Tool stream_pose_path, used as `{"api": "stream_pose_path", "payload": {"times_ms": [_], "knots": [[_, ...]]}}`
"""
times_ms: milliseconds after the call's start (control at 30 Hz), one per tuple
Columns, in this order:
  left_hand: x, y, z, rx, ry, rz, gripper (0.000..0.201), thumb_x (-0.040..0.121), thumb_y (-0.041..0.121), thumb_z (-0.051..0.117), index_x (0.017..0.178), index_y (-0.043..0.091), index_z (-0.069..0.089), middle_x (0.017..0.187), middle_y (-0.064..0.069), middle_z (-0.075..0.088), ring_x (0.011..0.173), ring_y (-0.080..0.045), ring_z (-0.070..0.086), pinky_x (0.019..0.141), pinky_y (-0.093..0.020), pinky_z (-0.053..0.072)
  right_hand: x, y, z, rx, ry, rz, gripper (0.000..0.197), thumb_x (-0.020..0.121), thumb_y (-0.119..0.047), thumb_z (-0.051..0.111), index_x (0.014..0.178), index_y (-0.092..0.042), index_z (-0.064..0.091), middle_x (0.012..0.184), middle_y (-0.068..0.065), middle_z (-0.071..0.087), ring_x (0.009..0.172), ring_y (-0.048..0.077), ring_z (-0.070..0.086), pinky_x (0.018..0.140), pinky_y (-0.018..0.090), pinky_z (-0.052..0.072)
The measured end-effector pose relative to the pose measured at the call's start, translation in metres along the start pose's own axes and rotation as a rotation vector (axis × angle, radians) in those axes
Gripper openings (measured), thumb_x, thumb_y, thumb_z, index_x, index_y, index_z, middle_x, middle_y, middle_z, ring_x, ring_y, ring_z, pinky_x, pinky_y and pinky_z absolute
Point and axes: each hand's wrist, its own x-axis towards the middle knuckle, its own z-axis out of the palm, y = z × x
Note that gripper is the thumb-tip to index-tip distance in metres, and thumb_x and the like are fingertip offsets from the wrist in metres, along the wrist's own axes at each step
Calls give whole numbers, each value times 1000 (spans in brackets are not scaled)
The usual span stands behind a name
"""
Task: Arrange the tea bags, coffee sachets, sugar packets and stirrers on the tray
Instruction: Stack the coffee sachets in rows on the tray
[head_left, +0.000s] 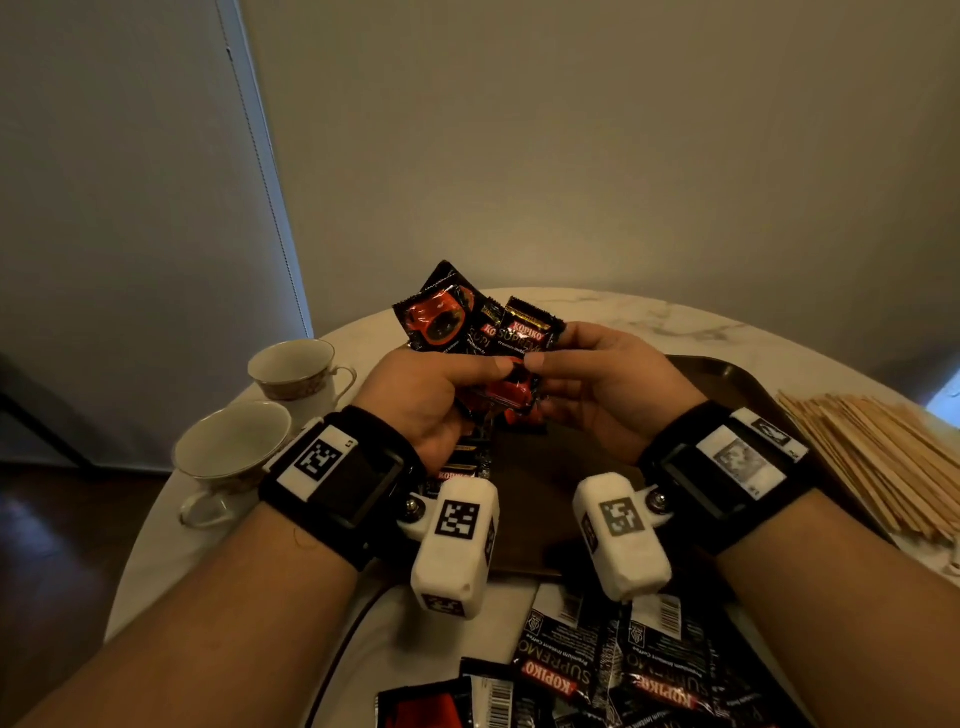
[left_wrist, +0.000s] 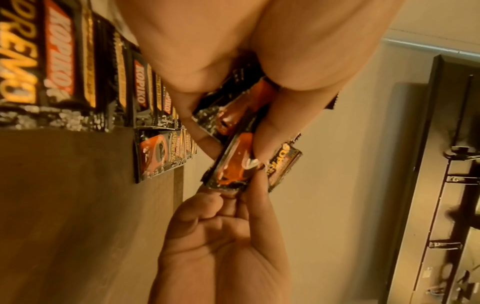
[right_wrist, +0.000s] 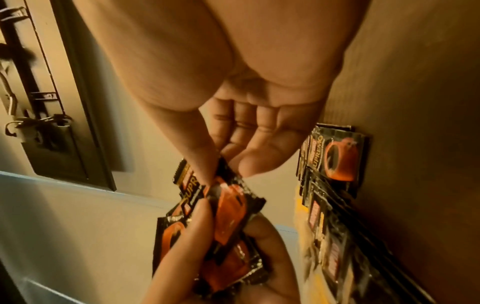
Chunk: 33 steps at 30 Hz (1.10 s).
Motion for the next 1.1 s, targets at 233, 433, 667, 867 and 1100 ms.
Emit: {"api": "stream_pose_path", "payload": {"times_ms": [233, 433, 667, 867, 1100], "knots": [[1, 0, 2, -5, 35, -8, 40, 82, -8, 72, 121, -3, 66, 109, -20, 76, 97, -36, 76, 87, -53, 61, 2, 5, 4, 131, 156, 60, 13, 97, -21, 66, 104, -10, 68, 94, 9, 71, 65, 15, 68, 54, 26, 54], [7, -1, -2, -65, 122, -18, 31, 86, -6, 71, 116, -1, 66, 93, -15, 78, 74, -26, 77, 55, -34, 59, 3, 7, 5, 7, 105, 43, 13, 91, 0, 69, 102, -7, 68, 83, 8, 74, 67, 15, 71, 62, 27, 61], [12, 5, -8, -70, 208, 20, 21, 91, 6, 72, 111, 4, 67, 89, -13, 77, 68, -19, 73, 54, -30, 59, 16, 21, -17, -12, 301, 247, 24, 90, 3, 67, 113, -2, 68, 85, 10, 70, 61, 12, 64, 56, 24, 55], [13, 7, -10, -59, 222, 3, 21, 92, 6, 71, 112, 4, 66, 85, -12, 77, 63, -18, 72, 49, -26, 55, 22, 25, -26, -134, 315, 396, 15, 91, 4, 65, 105, -2, 68, 85, 12, 68, 65, 15, 65, 56, 26, 56], [13, 8, -11, -46, 222, -4, 17, 92, 6, 70, 109, 5, 66, 82, -10, 77, 65, -18, 71, 48, -25, 54, 22, 25, -21, -202, 286, 407, 13, 93, -6, 68, 105, -3, 72, 101, 15, 75, 78, 21, 70, 66, 31, 57]]}}
